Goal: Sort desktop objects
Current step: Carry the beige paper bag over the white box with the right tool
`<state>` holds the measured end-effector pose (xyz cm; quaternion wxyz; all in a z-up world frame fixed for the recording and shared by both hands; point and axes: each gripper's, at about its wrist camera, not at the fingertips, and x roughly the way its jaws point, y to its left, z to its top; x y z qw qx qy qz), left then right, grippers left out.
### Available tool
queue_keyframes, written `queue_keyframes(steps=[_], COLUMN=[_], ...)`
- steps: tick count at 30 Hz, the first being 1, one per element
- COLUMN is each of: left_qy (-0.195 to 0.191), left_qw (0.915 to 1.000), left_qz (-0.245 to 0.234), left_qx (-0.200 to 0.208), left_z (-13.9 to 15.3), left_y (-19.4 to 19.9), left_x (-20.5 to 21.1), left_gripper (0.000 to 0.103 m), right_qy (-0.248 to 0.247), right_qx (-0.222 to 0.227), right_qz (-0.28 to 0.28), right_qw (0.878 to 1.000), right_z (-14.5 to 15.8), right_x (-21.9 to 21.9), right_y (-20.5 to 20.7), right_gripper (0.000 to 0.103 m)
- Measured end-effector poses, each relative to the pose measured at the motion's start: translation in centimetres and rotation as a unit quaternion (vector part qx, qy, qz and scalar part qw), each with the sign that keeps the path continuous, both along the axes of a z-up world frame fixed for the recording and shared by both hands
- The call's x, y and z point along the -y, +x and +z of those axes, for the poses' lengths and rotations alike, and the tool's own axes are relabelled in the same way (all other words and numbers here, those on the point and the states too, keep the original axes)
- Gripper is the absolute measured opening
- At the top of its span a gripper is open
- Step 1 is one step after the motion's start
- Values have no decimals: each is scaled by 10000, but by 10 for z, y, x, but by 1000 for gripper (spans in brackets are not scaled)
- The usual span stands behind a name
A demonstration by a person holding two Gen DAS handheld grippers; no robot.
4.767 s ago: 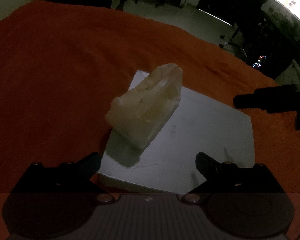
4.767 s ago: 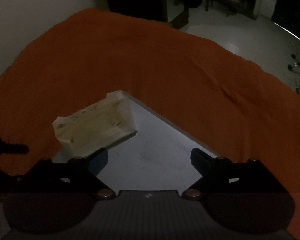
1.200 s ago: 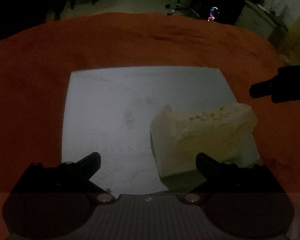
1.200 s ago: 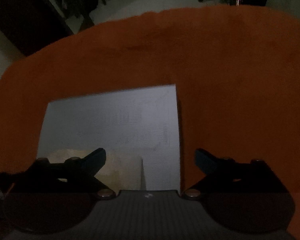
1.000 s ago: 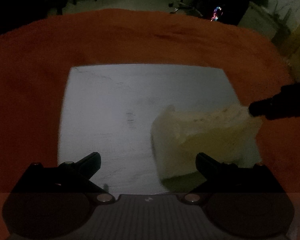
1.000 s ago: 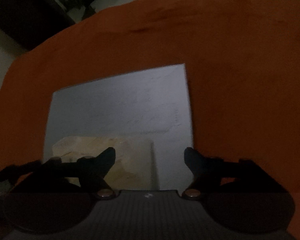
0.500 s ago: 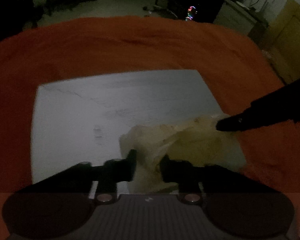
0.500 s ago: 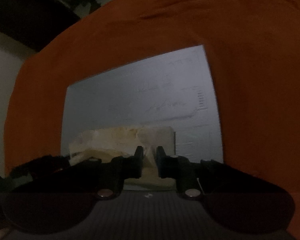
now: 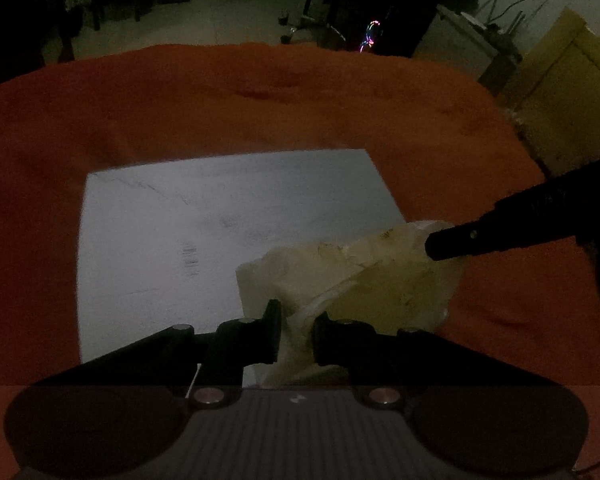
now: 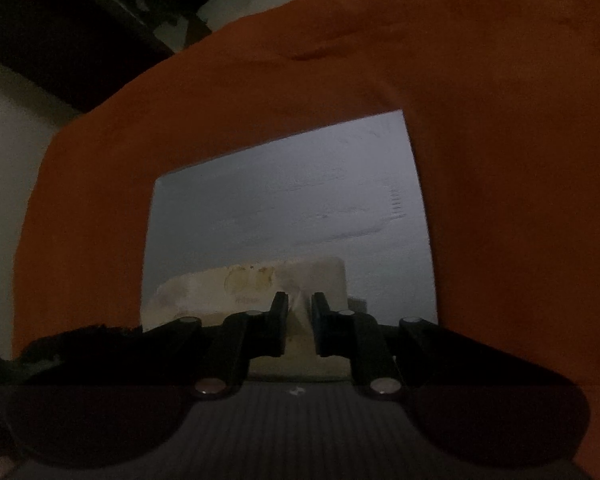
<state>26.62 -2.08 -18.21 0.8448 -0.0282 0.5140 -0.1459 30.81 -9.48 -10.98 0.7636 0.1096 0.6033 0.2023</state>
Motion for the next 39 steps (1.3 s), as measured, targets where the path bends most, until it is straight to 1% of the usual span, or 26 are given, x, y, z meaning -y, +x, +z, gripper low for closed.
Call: queue_keyframes(steps=[4, 9, 14, 16, 18, 20, 23, 26, 28, 32, 35, 37, 39], left_qy=[20, 9, -51, -82, 14, 87, 125, 176, 277, 347, 411, 434, 517], left_qw=[9999, 9997, 9997, 9998, 9997, 9996, 9996, 9994, 9986, 9959, 9933, 9927, 9926], left_qz=[-10, -14, 26, -15, -123, -192, -232, -287, -405, -477, -567, -577, -631], left_qx=[102, 224, 245, 192, 216, 208, 86, -90, -214, -690, -914, -969, -903], left_z=[25, 53, 72, 76, 77, 76, 68, 56, 44, 12, -7, -14, -17], left_y=[-24, -61, -104, -123, -143, -162, -187, -207, -217, -227, -230, -230, -229], left_x=[0, 0, -5, -8, -7, -7, -8, -8, -4, -4, -3, -2, 1], left_gripper=[12, 12, 12, 12, 12, 12, 12, 12, 12, 12, 12, 12, 12], right_qy=[-75, -47, 113, 163, 209, 246, 239, 166, 28, -205, -348, -422, -496], right_qx=[360, 515, 522, 489, 401, 317, 176, -163, -344, -710, -1018, -1102, -1103], right_qz=[189, 318, 421, 459, 494, 569, 697, 783, 879, 1137, 1249, 1326, 1381], right_qw=[9991, 9982, 9977, 9976, 9978, 9976, 9971, 9967, 9955, 9908, 9863, 9841, 9830], right_z=[27, 55, 69, 72, 73, 70, 61, 43, 28, -5, -30, -40, -46], right_x=[-1, 1, 10, 13, 15, 15, 13, 11, 6, -6, -8, -7, -11], right_y=[-26, -68, -111, -130, -147, -165, -191, -214, -225, -236, -240, -248, -248], right_gripper=[14, 14, 14, 14, 14, 14, 14, 14, 14, 14, 14, 14, 14])
